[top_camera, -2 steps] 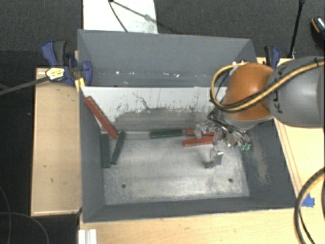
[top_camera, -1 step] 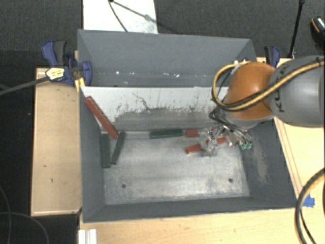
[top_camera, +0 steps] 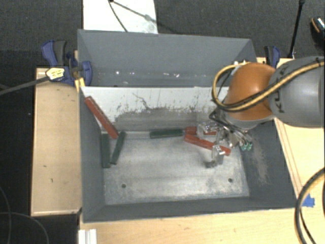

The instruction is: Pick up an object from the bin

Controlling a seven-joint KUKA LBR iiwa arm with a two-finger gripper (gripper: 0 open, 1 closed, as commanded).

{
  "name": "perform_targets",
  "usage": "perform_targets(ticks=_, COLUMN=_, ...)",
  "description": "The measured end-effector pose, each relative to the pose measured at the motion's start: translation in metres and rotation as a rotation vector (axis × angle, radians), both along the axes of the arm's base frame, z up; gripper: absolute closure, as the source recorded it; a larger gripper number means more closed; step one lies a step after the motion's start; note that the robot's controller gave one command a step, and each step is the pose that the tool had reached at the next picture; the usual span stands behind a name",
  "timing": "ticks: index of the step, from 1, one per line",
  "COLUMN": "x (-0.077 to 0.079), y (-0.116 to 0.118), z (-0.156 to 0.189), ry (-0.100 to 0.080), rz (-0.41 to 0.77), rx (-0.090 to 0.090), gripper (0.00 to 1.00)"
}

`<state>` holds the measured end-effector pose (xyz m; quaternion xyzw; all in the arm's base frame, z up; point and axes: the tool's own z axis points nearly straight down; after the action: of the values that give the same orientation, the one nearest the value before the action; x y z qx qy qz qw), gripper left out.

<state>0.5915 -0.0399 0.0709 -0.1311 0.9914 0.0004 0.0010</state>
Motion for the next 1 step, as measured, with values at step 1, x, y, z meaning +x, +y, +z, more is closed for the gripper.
perform_targets(ticks=1, x=0.0013, y=0.0003, z=0.0015, ry=-0.004, rz=0.000, rx=0.000, gripper=1.00)
